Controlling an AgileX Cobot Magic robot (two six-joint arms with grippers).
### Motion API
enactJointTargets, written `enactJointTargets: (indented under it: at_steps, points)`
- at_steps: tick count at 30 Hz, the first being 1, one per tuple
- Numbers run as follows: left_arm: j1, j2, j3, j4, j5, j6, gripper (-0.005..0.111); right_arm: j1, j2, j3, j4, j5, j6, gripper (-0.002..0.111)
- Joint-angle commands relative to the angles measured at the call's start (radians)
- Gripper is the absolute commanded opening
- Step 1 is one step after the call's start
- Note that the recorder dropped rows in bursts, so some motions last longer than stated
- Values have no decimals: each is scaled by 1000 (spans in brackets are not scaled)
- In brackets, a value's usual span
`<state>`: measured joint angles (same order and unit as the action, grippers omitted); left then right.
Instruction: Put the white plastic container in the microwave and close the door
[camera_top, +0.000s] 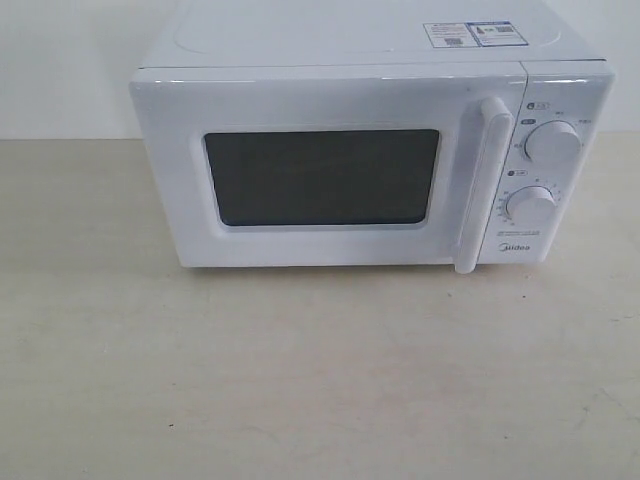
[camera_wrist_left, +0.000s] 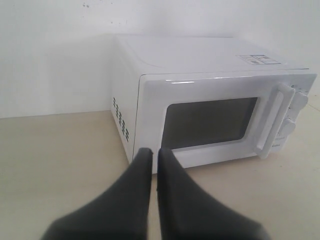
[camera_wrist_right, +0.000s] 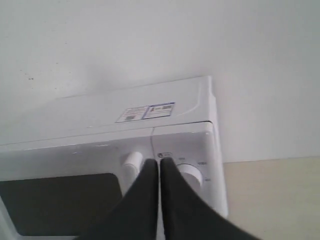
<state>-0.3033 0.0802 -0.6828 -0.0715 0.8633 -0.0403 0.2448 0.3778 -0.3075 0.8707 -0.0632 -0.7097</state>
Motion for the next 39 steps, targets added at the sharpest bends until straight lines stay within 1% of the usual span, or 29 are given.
enactJointTargets:
  at_steps: [1, 4, 7, 10, 12, 14, 16, 17, 18, 20, 21, 22, 23, 25, 29, 39]
  points:
    - [-6, -3, 2, 2, 2, -4, 4, -241, -146, 6, -31, 273, -53, 0]
    - [-6, -3, 2, 2, 2, -4, 4, -349, -202, 7, -31, 379, -108, 0]
    - [-6, -3, 2, 2, 2, -4, 4, -404, -206, 9, -31, 429, -119, 0]
    - [-6, -3, 2, 2, 2, -4, 4, -423, -206, 9, -32, 444, -119, 0]
    - [-6, -3, 2, 2, -2, -4, 4, -423, -206, 20, -55, 431, -119, 0]
    - [-6, -3, 2, 2, -2, -4, 4, -423, -206, 68, -111, 389, -117, 0]
    - [-6, -3, 2, 2, -2, -4, 4, -423, -206, 140, -172, 309, -49, 0]
    - [-6, -3, 2, 2, -2, -4, 4, -423, -206, 193, -238, 254, 51, 0]
    - [-6, -3, 2, 2, -2, -4, 4, -423, -206, 216, -287, 242, 119, 0]
    - [-6, -3, 2, 2, -2, -4, 4, -423, -244, 261, -526, 232, 402, 0]
    - [-6, -3, 2, 2, -2, -4, 4, -423, -265, 272, -607, 230, 501, 0]
    - [-6, -3, 2, 2, -2, -4, 4, -423, -288, 283, -677, 228, 579, 0]
    - [-6, -3, 2, 2, -2, -4, 4, -423, -315, 291, -704, 232, 605, 0]
    - [-6, -3, 2, 2, -2, -4, 4, -423, -370, 298, -704, 247, 604, 0]
    - [-6, -3, 2, 2, -2, -4, 4, -413, -378, 298, -725, 271, 604, 0]
    - [-6, -3, 2, 2, -2, -4, 4, -283, -378, 300, -780, 274, 604, 0]
